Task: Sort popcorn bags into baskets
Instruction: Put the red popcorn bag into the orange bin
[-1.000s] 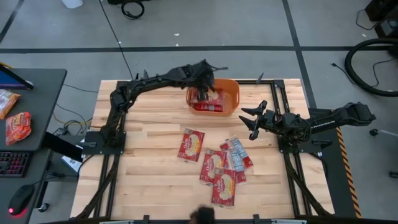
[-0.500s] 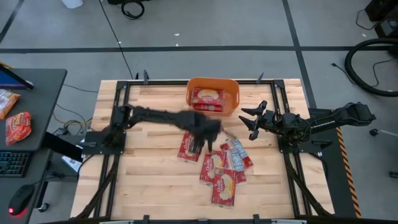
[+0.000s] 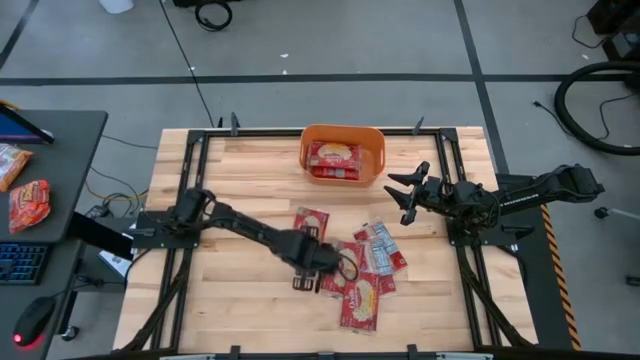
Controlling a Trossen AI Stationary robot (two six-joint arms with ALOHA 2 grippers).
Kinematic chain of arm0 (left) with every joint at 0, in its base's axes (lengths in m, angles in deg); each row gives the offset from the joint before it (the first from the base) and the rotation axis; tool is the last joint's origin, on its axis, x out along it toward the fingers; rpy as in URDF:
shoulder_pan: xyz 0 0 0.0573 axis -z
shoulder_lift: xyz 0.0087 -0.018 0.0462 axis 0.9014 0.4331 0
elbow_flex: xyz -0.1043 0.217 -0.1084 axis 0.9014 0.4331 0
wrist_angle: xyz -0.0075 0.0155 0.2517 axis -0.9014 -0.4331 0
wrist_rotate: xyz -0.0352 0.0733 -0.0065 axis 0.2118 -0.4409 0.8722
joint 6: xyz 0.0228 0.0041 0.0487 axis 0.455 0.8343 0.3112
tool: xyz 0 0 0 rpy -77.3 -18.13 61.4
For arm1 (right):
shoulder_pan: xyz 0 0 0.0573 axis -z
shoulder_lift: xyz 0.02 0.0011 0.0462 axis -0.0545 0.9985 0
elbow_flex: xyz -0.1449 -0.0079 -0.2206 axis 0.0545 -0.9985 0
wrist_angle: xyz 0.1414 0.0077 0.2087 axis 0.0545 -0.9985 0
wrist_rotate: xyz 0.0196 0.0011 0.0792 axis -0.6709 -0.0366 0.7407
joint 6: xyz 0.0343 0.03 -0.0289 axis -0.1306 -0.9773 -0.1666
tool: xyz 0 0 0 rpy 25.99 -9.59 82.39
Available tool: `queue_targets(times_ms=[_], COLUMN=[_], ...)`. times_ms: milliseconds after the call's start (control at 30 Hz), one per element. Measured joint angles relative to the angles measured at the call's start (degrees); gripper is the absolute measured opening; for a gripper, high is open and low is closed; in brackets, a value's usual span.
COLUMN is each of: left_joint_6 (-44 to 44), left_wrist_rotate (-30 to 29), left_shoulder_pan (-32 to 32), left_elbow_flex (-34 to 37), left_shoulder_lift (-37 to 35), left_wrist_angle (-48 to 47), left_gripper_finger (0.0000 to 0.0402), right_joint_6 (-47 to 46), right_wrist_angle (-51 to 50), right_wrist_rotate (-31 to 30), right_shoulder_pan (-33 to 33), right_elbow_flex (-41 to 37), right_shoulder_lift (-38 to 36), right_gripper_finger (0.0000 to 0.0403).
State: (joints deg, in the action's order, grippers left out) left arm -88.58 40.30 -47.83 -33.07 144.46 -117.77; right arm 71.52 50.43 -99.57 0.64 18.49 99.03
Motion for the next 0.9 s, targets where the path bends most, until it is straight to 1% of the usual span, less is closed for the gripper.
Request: queue_targets(times_ms=[67,100,167,200,233,333,433,600,767,900], left_joint_6=[-2.44,-2.9,-3.26,-3.17,-3.15,-2.27,-0.58,1.24,3.7,3.89], left_wrist_rotate=[3.59,4.95,5.7,5.73,5.73,5.71,4.59,1.72,0.86,1.08], left_shoulder_pan=[-0.78,-1.09,-1.6,-1.69,-1.67,-1.48,-0.83,0.55,1.75,1.89], left_elbow_flex=[1.57,2.24,3.14,3.38,3.61,4.98,6.2,8.77,11.5,13.64], left_shoulder_lift=[0.0,0.0,0.0,0.0,0.0,-0.02,-0.18,-0.48,-0.44,-0.39], left_wrist_angle=[2.26,3.18,4.58,5.0,5.6,10.1,12.58,17.12,25.07,29.5], left_gripper_finger=[0.0172,0.0172,0.0172,0.0172,0.0172,0.0172,0.0172,0.0171,0.0171,0.0171], right_joint_6=[-0.13,0.03,1.7,1.8,1.7,0.88,-0.88,-6.4,-15.69,-20.23], right_wrist_angle=[-0.63,-1.66,-4.53,-6.26,-7.78,-14.33,-21.96,-28.92,-34.96,-41.98], right_wrist_rotate=[1.44,4.03,11.13,13.45,14.38,12.83,11.68,9.83,11.88,12.07], right_shoulder_pan=[-0.01,0.04,-0.07,-0.34,-0.68,-2.67,-4.72,-7.07,-7.32,-7.3], right_elbow_flex=[0.0,0.0,0.37,1.2,2.4,6.99,10.98,15.1,19.61,24.05], right_shoulder_lift=[0.0,0.0,0.52,1.08,1.69,4.54,8.9,16.55,23.69,28.83], right_gripper_finger=[0.018,0.018,0.018,0.018,0.018,0.018,0.018,0.018,0.018,0.018])
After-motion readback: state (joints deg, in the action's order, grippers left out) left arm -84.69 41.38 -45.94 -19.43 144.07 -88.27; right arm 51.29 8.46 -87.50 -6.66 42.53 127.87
